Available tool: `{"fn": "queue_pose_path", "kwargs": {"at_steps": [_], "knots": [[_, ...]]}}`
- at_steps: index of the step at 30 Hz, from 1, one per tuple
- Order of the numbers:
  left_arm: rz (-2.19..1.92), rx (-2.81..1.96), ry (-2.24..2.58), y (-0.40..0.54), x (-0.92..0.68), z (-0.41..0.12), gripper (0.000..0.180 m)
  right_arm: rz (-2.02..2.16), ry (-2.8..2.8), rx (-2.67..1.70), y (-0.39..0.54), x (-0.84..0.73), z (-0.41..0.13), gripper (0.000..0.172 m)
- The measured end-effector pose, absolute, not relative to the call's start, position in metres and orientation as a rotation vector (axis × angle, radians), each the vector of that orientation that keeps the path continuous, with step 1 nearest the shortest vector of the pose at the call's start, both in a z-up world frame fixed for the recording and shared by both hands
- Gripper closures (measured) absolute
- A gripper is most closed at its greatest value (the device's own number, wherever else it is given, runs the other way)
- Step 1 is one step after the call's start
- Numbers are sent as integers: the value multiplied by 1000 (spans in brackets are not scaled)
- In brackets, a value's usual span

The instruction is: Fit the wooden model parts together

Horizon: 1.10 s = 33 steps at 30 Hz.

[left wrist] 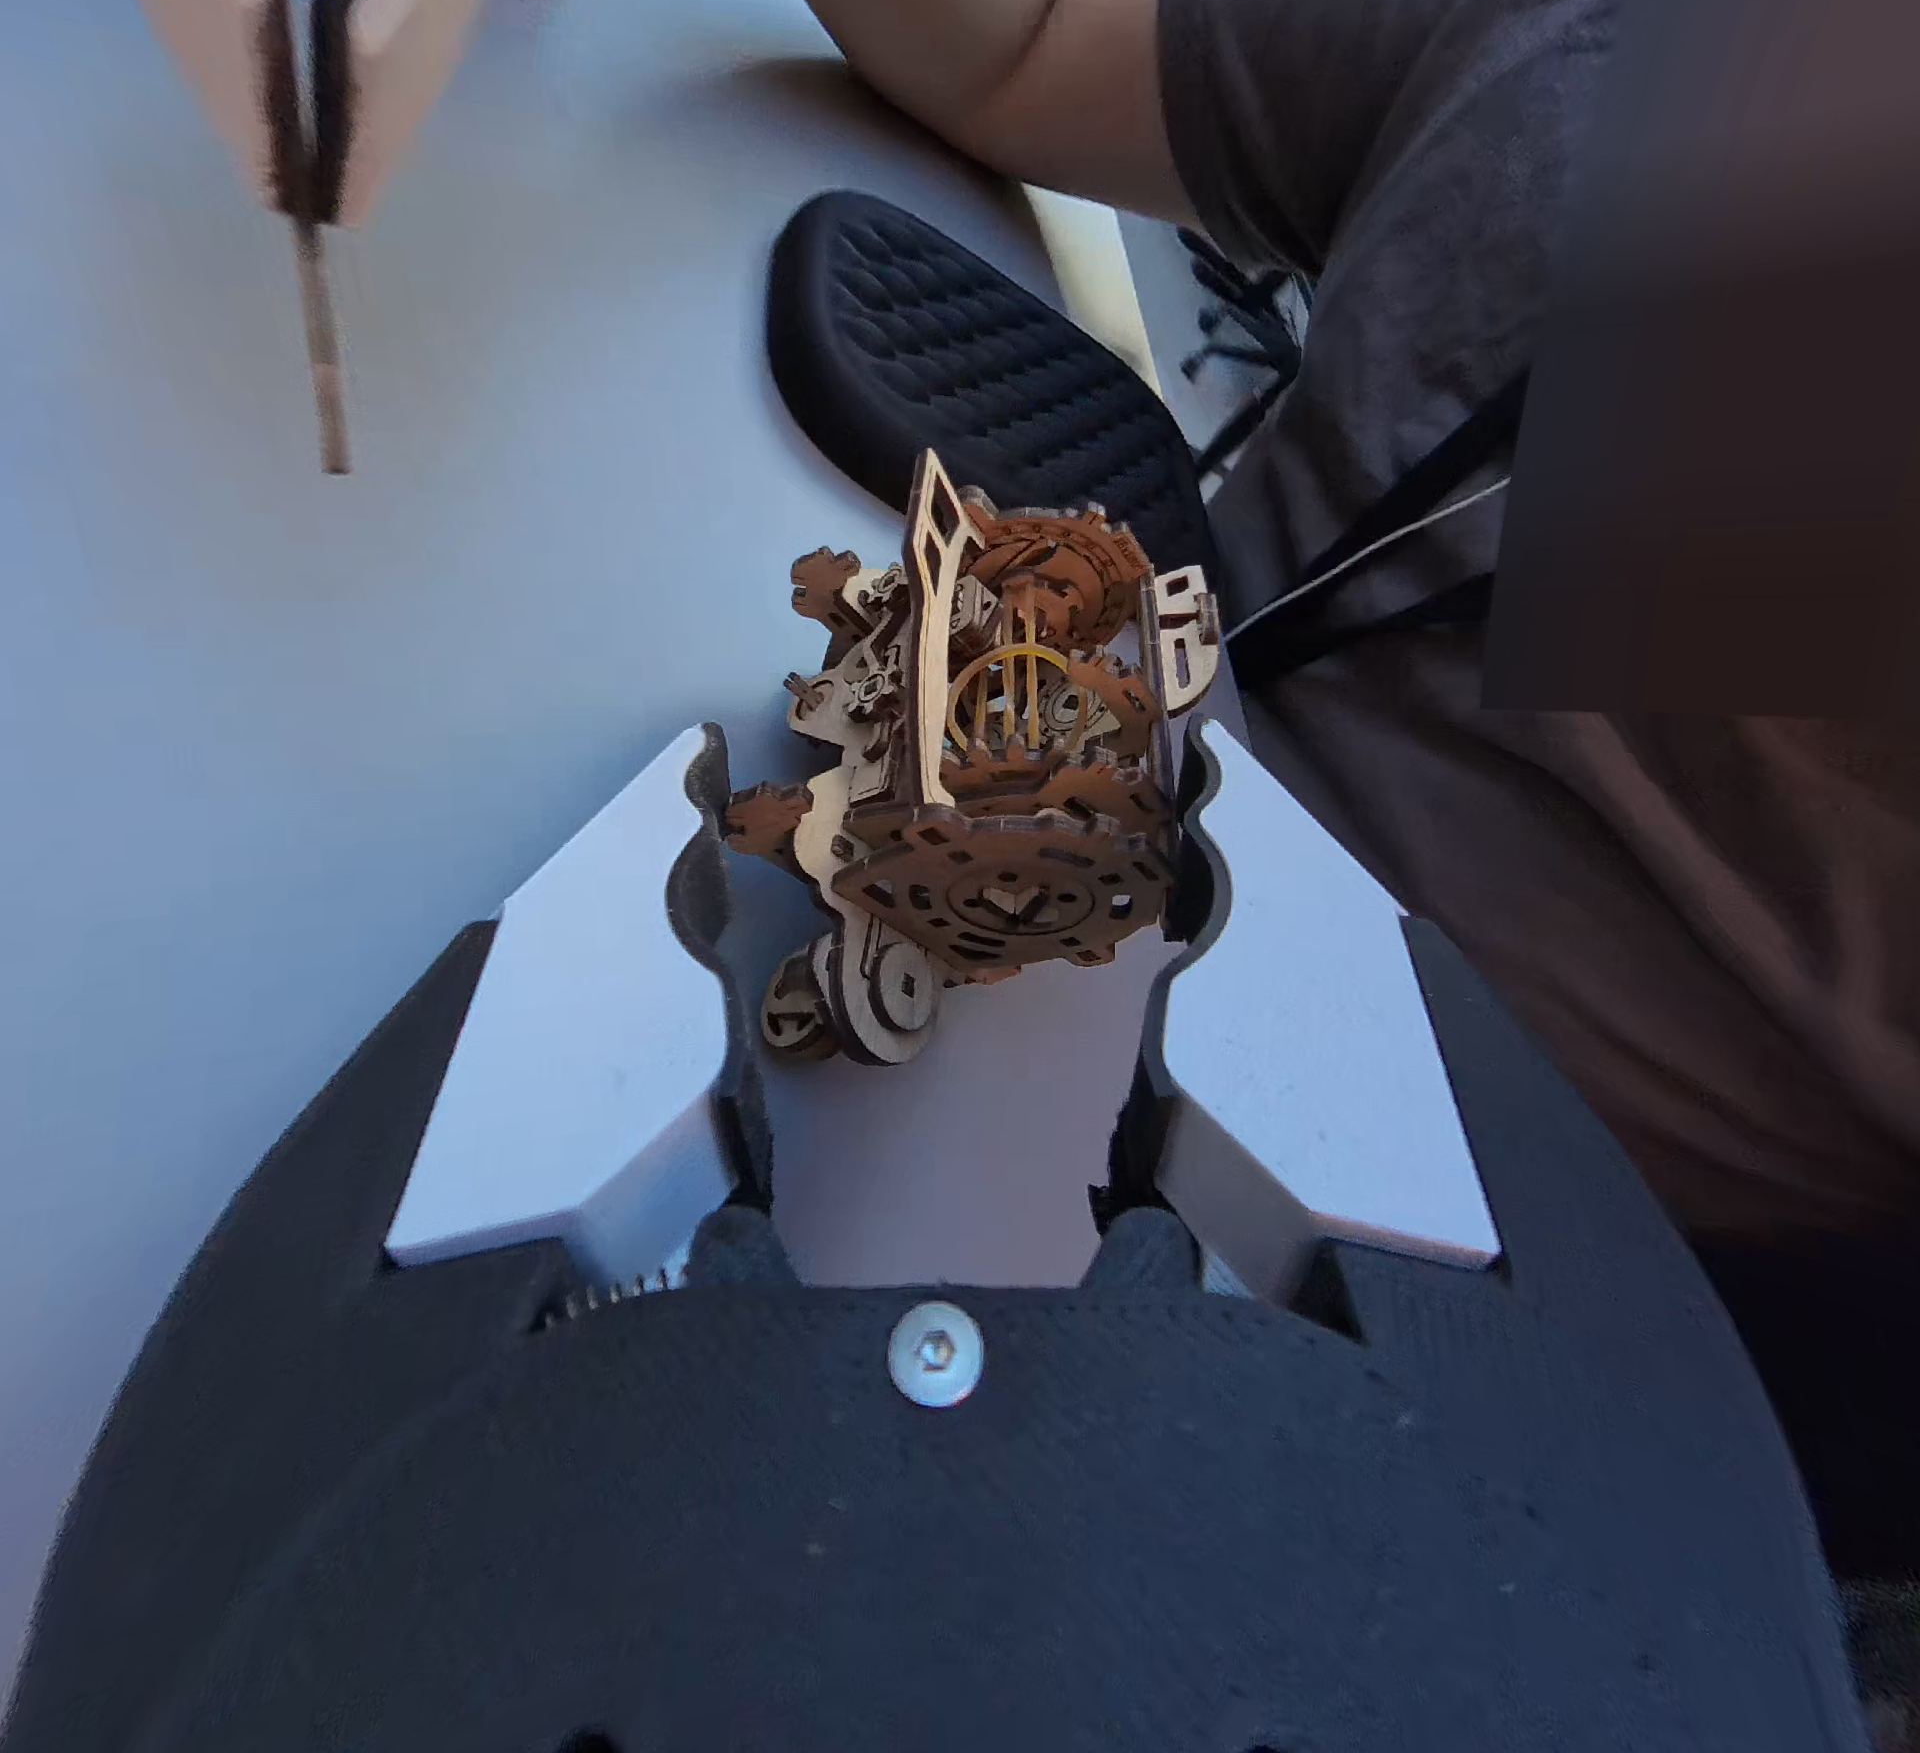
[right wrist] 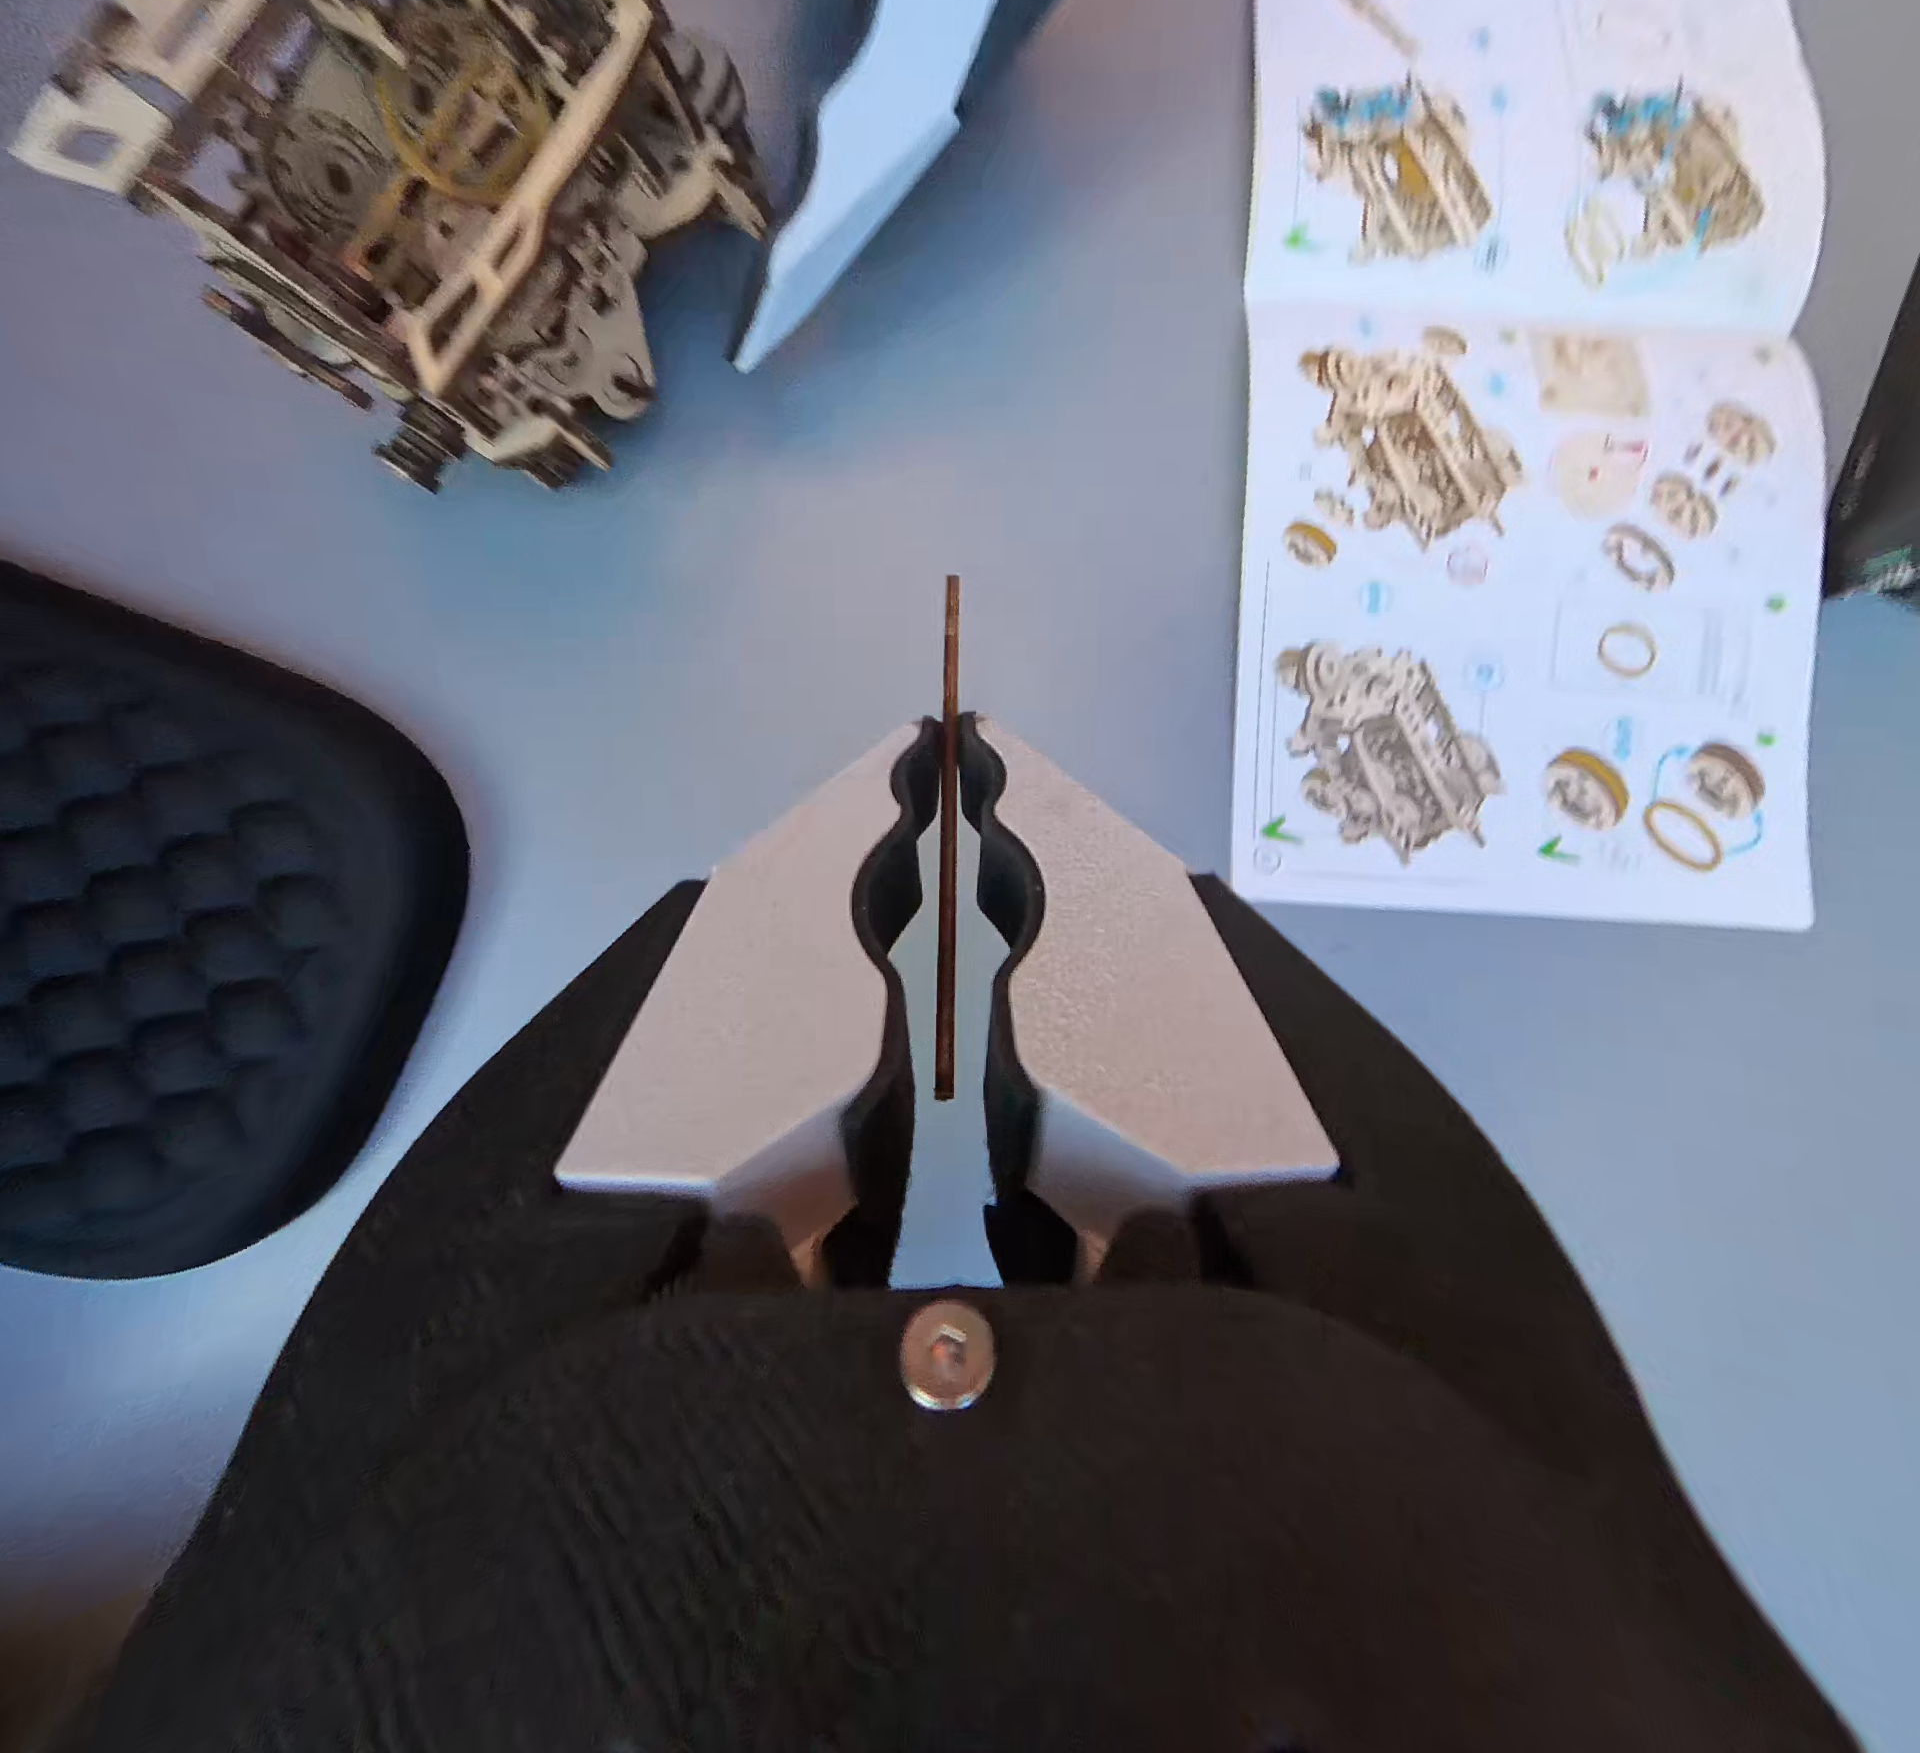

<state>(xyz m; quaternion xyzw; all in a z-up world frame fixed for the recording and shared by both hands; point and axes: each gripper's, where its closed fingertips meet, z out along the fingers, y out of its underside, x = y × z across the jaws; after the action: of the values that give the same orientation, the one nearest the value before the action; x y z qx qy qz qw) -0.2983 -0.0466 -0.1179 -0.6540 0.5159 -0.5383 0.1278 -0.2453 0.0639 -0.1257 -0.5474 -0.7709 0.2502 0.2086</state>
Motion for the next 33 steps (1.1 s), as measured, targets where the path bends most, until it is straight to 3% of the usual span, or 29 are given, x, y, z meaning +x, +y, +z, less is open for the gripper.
{"fn": "queue_pose_path", "kwargs": {"at_steps": [4, 7, 13, 18, 33], "knots": [[-1601, -1892, 1595, -48, -296, -119, 96, 724, -2069, -1617, 58, -225, -150, 170], [-1628, -1861, 1615, -48, -296, -118, 96, 686, -1930, -1643, 61, -216, -152, 152], [-1749, -1726, 1532, -43, -302, -97, 87, 1006, -1667, -1210, -13, -255, -61, 158], [-1547, -1669, 1712, -57, -316, -105, 72, 918, -1888, -1034, -60, -290, -61, 168], [-1538, -1650, 1820, -69, -299, -127, 89, 582, -2276, -951, -64, -303, -98, 166]]}}
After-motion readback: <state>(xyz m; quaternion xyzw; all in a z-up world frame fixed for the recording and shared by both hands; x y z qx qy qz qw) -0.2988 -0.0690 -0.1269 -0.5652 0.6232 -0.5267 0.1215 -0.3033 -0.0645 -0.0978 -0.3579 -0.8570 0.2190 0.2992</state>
